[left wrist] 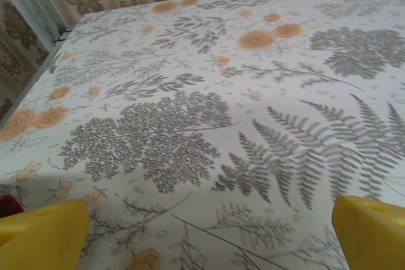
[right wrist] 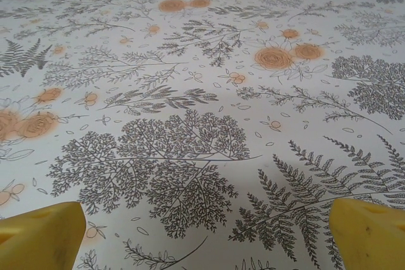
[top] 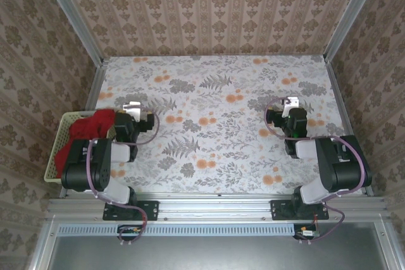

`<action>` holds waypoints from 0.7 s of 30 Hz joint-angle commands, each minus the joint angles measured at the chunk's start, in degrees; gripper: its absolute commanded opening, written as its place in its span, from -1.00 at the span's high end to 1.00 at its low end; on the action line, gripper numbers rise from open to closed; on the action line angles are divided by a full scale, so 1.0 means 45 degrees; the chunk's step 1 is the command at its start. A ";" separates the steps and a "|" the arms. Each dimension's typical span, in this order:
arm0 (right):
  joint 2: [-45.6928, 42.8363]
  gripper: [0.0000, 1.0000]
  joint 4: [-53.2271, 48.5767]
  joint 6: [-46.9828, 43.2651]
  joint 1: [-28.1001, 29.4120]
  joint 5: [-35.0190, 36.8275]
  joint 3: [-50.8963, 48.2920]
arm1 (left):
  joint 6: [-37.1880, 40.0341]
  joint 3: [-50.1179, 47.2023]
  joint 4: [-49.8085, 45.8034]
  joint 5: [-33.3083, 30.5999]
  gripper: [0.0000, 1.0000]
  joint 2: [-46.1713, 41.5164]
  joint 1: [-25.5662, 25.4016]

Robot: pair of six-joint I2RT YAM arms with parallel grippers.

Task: Fold the inside-out t-shirt

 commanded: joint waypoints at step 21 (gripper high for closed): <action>-0.8234 -1.00 -1.2941 0.7008 -0.0425 -0.0704 0.3966 | -0.6198 0.4967 -1.4639 -0.3993 -1.00 -0.8382 -0.1988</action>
